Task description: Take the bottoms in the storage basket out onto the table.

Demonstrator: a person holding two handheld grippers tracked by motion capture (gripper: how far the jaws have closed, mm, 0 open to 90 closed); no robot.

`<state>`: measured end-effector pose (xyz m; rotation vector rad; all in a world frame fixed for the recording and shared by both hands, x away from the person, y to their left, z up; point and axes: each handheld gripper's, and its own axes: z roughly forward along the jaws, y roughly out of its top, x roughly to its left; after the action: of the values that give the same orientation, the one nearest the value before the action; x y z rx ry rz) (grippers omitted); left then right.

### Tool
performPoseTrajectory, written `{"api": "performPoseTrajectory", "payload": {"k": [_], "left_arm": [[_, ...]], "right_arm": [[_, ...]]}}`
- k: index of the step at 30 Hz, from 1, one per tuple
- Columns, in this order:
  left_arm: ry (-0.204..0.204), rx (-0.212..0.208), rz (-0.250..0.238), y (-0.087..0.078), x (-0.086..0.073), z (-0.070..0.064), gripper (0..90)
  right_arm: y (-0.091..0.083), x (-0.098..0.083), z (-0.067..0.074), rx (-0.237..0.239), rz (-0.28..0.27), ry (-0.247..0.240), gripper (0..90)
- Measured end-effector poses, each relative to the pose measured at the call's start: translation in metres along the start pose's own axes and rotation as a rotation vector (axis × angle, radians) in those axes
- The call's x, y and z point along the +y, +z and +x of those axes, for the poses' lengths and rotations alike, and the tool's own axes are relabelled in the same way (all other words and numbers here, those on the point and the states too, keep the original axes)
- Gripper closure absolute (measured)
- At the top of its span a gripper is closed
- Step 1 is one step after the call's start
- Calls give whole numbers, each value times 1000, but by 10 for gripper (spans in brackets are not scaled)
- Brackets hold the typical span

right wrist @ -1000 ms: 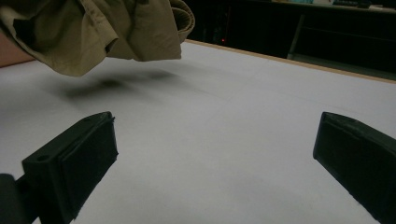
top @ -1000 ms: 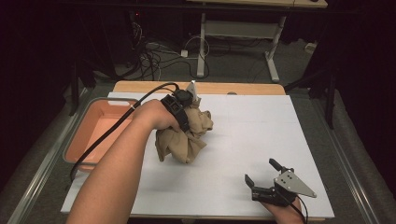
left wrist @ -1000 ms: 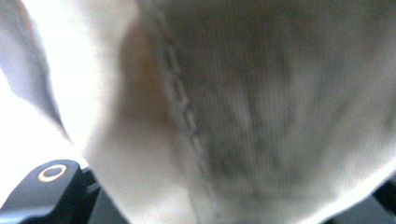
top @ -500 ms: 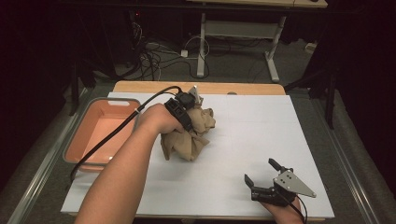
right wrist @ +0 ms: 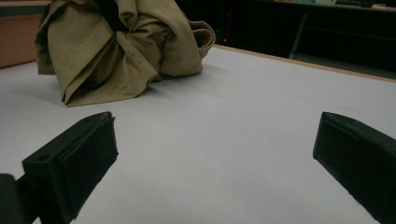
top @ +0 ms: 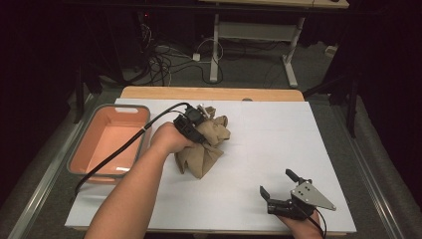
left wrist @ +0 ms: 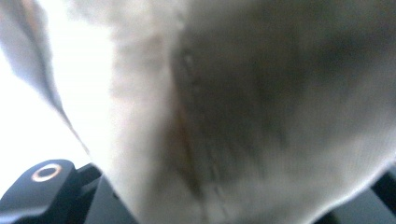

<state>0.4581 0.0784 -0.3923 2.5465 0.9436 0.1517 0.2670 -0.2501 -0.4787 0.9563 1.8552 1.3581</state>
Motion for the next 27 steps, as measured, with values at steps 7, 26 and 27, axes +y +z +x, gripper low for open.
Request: {"api": "performPoseTrajectory", "payload": {"k": [7,26,27], "left_arm": [[-6,-21,-142,17,-21,2,543],[-40,71,-300,54,-36,-15,37],[-44,73,-303,55,-36,-16,19]], "right_arm": [[0,-1,1,-1,2,0,7],[-1,0,2,13,-6,-8,8],[-1,0,3,13,-6,-9,8]]}}
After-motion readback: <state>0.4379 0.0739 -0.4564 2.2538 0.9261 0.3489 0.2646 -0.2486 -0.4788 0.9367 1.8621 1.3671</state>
